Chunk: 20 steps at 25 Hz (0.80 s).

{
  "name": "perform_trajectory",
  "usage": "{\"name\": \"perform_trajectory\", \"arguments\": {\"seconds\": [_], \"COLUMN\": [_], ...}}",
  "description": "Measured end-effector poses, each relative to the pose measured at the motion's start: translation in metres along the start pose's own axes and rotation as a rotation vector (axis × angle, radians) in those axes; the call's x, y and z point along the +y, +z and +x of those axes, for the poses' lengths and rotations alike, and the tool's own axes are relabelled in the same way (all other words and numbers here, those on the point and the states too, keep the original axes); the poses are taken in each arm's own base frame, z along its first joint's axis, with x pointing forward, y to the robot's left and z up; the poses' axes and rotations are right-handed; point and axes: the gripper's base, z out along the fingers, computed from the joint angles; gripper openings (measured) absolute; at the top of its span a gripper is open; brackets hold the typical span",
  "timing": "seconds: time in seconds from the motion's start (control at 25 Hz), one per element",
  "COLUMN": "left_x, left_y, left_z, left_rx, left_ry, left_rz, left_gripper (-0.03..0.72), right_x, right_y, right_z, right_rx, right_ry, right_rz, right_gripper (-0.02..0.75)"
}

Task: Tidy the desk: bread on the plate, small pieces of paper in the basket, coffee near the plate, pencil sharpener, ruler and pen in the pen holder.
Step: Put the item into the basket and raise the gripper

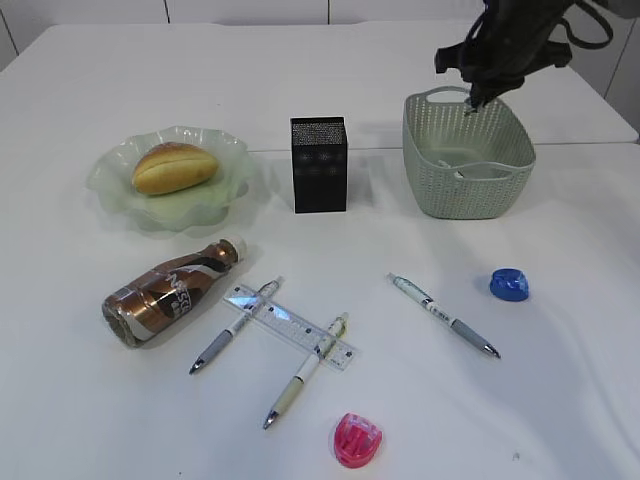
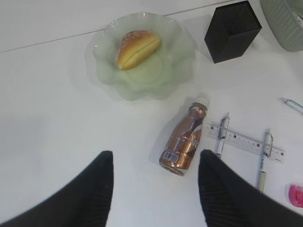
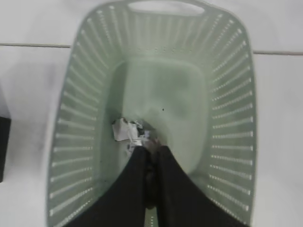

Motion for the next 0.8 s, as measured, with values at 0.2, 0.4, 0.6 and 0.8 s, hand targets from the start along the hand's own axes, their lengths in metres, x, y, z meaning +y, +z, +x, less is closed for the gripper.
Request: {"name": "perform_trajectory", "arguments": {"seconds": [0.2, 0.4, 0.6, 0.8], "left_x": [0.0, 0.0, 0.0, 0.0], "left_y": [0.001, 0.002, 0.002, 0.002], "left_z": [0.0, 0.0, 0.0, 0.0], "left_rx": [0.002, 0.004, 0.006, 0.006], "left_ry": [-0.001, -0.001, -0.001, -0.002], "left_rz": [0.004, 0.004, 0.004, 0.005], "left_gripper": [0.398, 0.394, 0.394, 0.394], "right_x": [-0.015, -0.013, -0.009, -0.003], "right_y": [0.026, 0.04, 0.047, 0.047], "right_z": [0.008, 0.014, 0.017, 0.017], "right_rx": [0.052, 0.081, 0.098, 0.102], "right_ry": [0.049, 0.057, 0.076, 0.087], "right_rz": [-0.008, -0.023, -0.064, -0.124], "right_gripper": [0.038, 0.04, 0.202, 0.485]}}
